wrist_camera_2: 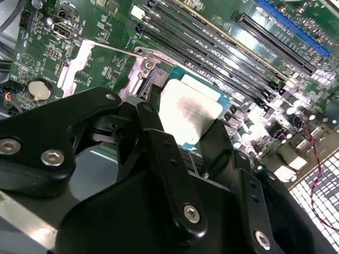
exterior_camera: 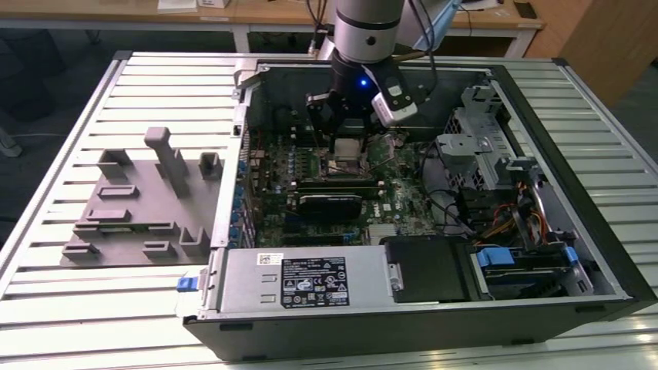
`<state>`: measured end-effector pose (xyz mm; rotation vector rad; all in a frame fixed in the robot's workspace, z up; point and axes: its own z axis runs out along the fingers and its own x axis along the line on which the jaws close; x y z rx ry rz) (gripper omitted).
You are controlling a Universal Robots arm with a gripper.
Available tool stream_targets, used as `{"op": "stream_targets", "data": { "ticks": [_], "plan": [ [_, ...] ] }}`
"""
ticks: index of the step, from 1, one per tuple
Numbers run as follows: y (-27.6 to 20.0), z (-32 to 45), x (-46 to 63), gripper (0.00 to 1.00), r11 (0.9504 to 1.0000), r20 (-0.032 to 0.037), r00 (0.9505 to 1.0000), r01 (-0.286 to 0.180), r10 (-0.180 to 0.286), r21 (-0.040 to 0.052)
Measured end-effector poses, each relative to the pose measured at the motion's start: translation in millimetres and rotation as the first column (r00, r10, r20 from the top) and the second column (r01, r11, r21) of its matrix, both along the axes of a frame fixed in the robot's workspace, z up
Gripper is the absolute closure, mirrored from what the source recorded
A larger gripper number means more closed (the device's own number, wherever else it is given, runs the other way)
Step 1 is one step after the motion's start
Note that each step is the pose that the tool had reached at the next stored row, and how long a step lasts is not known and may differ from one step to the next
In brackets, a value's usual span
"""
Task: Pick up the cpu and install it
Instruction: 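Pick up the cpu and move it towards the insertion slot, then place the cpu into insertion slot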
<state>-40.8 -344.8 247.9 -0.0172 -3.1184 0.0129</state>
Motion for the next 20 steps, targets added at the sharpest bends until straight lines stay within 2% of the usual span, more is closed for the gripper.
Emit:
{"op": "stream_targets", "data": {
  "ticks": [8, 20],
  "plan": [
    [7.6, -4.8, 0.0, 0.46, 1.0000, 0.0002, 1.0000, 0.000, 0.000, 0.0000],
    [8.1, -4.8, 0.0, 0.46, 1.0000, 0.0002, 1.0000, 0.000, 0.000, -0.0001]
  ]
}}
